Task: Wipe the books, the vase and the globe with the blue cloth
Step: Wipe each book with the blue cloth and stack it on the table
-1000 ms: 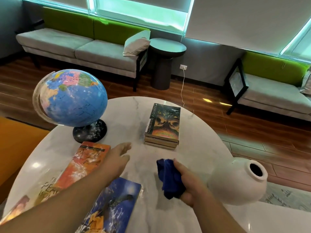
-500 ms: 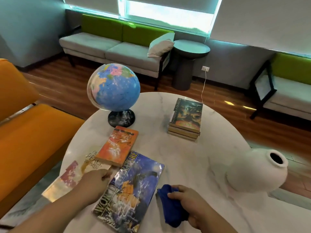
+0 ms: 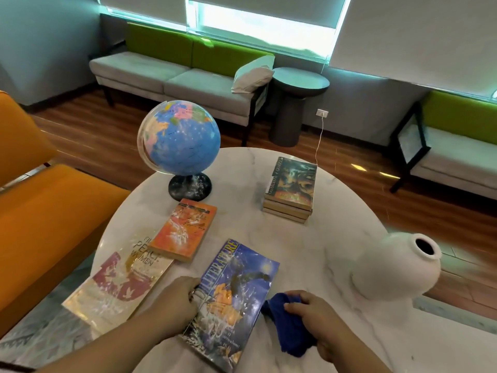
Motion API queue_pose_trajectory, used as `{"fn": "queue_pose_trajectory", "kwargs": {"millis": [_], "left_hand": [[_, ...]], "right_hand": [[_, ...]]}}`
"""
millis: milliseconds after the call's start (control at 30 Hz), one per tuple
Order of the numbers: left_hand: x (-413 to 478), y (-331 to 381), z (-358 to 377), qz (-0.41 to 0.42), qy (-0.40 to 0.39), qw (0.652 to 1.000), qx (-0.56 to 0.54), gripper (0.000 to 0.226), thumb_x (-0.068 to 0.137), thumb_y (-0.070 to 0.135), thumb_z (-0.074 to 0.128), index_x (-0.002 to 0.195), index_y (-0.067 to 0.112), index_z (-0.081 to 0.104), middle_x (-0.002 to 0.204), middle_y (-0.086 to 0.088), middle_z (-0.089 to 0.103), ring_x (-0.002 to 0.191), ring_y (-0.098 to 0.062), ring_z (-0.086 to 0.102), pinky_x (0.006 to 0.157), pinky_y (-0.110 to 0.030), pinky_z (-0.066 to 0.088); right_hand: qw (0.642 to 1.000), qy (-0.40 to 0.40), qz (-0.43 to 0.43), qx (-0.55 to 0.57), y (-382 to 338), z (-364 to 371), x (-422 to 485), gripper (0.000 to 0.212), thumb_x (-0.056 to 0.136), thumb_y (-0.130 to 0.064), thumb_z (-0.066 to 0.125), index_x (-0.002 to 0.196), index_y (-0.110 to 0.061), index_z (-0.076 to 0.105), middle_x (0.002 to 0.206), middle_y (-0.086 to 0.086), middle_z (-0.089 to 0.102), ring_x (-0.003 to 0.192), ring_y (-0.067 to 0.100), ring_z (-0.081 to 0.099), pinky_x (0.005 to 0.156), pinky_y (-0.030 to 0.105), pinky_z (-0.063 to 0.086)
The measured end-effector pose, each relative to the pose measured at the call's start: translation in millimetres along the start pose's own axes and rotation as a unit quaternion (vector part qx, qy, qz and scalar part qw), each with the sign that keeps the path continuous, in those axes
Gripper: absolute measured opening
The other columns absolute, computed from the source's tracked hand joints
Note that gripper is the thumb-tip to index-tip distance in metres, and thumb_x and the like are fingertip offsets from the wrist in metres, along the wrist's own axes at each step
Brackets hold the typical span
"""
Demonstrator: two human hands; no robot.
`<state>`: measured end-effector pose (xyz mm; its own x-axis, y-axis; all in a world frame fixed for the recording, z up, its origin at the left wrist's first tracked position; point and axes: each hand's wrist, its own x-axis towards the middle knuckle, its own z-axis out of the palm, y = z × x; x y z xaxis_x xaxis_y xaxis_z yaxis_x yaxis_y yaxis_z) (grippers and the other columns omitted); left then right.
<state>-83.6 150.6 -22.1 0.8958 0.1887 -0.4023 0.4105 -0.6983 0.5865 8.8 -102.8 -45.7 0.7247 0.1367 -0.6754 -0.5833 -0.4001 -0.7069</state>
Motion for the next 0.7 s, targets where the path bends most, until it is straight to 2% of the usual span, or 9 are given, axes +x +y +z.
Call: {"fn": "queue_pose_trajectory", "kwargs": {"millis": [100,200,267,300,367,500,600,700], "left_hand": [[8.3,6.2,9.8,0.021,-0.015,0.999,-0.021,0.037,0.082,0.005,0.050,0.115,0.019,0.060,0.119,-0.007,0.059,0.101,-0.019,0.059,0.084,-0.024,0.045],[17.0,13.4,19.4,0.064,-0.055,0.996,-0.013,0.058,0.069,0.021,0.056,0.127,0.025,0.056,0.124,0.002,0.055,0.115,-0.012,0.052,0.087,-0.013,0.039],[23.5,17.2,25.0,0.084,-0.073,0.994,-0.014,0.066,0.066,0.023,0.060,0.131,0.027,0.053,0.125,0.005,0.054,0.115,-0.009,0.050,0.084,-0.003,0.034],[25.1,18.9,26.6,0.089,-0.077,0.993,-0.012,0.066,0.067,0.021,0.064,0.132,0.028,0.052,0.126,0.006,0.053,0.115,-0.008,0.050,0.085,-0.003,0.035],[26.8,17.1,30.2,0.104,-0.077,0.992,-0.001,0.072,0.068,0.019,0.071,0.136,0.027,0.047,0.131,0.008,0.048,0.121,-0.008,0.047,0.092,-0.010,0.036],[26.3,8.2,32.2,0.109,-0.110,0.986,0.056,0.098,0.071,0.035,0.076,0.152,0.020,0.022,0.156,0.005,0.020,0.142,-0.008,0.021,0.107,-0.010,0.013],[28.5,2.5,32.2,0.124,-0.110,0.983,0.083,0.097,0.077,0.031,0.073,0.153,0.020,0.015,0.160,0.005,0.009,0.145,-0.008,0.013,0.107,-0.009,0.006],[31.4,-1.0,32.8,0.136,-0.103,0.981,0.093,0.093,0.079,0.025,0.072,0.153,0.020,0.016,0.160,0.005,0.007,0.145,-0.008,0.012,0.109,-0.010,0.007]], "right_hand": [[0.993,0.085,-0.067,-0.042,-5.7,-21.3,4.8,0.020,0.084,-0.003,0.060,0.092,-0.021,0.065,0.093,0.006,0.068,0.084,0.022,0.064,0.066,0.029,0.048],[0.950,0.194,-0.191,-0.155,-13.2,-37.8,13.6,0.020,0.080,-0.007,0.060,0.091,-0.023,0.064,0.089,0.001,0.066,0.082,0.019,0.062,0.071,0.032,0.050],[0.903,0.249,-0.254,-0.239,-13.7,-42.5,22.7,0.023,0.080,-0.008,0.061,0.096,-0.023,0.065,0.097,0.001,0.060,0.088,0.020,0.058,0.078,0.032,0.048],[0.887,0.260,-0.262,-0.277,-12.3,-42.8,26.9,0.025,0.080,-0.008,0.062,0.100,-0.023,0.066,0.101,0.001,0.056,0.092,0.021,0.056,0.081,0.031,0.046],[0.866,0.251,-0.259,-0.346,-2.2,-38.3,34.6,0.027,0.083,-0.012,0.063,0.106,-0.024,0.068,0.107,0.001,0.054,0.097,0.027,0.053,0.084,0.031,0.044],[0.850,0.196,-0.282,-0.399,26.0,-30.3,32.5,0.033,0.091,-0.021,0.060,0.124,-0.020,0.063,0.125,-0.002,0.052,0.104,0.028,0.046,0.096,0.030,0.041],[0.826,0.182,-0.328,-0.421,32.7,-37.2,35.4,0.034,0.089,-0.017,0.063,0.123,-0.019,0.065,0.124,0.000,0.056,0.097,0.031,0.048,0.089,0.038,0.049],[0.814,0.198,-0.328,-0.436,26.0,-35.7,39.3,0.030,0.088,-0.014,0.061,0.117,-0.021,0.069,0.118,-0.001,0.059,0.089,0.031,0.048,0.079,0.036,0.051]]}}
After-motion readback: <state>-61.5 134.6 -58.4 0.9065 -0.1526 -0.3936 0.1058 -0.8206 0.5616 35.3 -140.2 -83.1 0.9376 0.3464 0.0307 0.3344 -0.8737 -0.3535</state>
